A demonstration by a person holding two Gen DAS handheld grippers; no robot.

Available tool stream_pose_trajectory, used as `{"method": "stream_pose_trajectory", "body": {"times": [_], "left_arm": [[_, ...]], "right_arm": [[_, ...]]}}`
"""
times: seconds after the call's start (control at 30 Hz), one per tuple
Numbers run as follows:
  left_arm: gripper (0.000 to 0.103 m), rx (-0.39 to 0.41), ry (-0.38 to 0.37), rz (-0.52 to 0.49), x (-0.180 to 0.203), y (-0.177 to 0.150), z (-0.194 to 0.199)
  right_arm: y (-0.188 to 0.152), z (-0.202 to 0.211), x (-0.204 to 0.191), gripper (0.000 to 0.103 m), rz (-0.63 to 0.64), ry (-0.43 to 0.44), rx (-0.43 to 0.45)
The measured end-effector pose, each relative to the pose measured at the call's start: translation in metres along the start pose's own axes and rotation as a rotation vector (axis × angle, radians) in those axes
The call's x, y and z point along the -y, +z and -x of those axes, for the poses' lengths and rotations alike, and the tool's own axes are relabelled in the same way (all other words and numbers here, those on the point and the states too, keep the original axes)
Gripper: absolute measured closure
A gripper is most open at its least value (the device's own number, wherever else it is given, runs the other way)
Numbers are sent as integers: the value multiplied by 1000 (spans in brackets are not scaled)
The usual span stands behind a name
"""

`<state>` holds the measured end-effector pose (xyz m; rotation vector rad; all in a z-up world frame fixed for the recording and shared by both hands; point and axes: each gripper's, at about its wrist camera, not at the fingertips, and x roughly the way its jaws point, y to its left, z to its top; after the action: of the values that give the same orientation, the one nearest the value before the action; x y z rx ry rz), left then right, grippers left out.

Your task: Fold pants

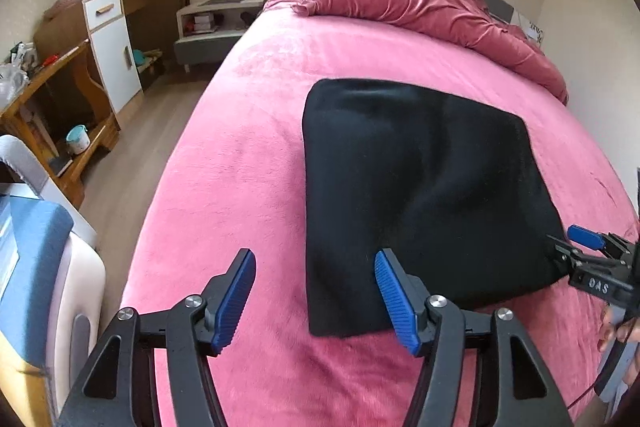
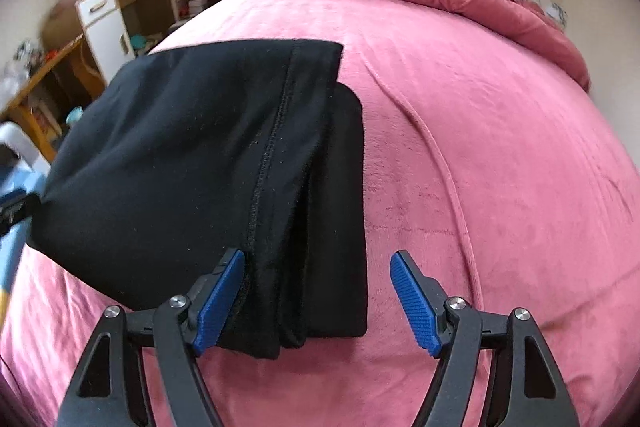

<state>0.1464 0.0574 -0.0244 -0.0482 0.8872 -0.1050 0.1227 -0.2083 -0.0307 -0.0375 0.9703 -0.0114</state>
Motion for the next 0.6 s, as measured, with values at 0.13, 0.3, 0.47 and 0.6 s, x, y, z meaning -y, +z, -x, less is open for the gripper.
{"method": "stream_pose_trajectory", "body": {"times": [0.13,0.3,0.47,0.6], "left_arm": [[40,32,8,-2,1,-14,21],[40,61,1,25,5,-32,45],[40,95,-1,38,13,-47,68],[40,117,-7,36,17,-59,85]], "right_arm": [[-6,20,0,29,-24,-8,42],[-19,46,-5,27,-50,4,82],[-37,68,-25,25,-58,14,103],[-53,81,-37,21,-80,13,123]]}}
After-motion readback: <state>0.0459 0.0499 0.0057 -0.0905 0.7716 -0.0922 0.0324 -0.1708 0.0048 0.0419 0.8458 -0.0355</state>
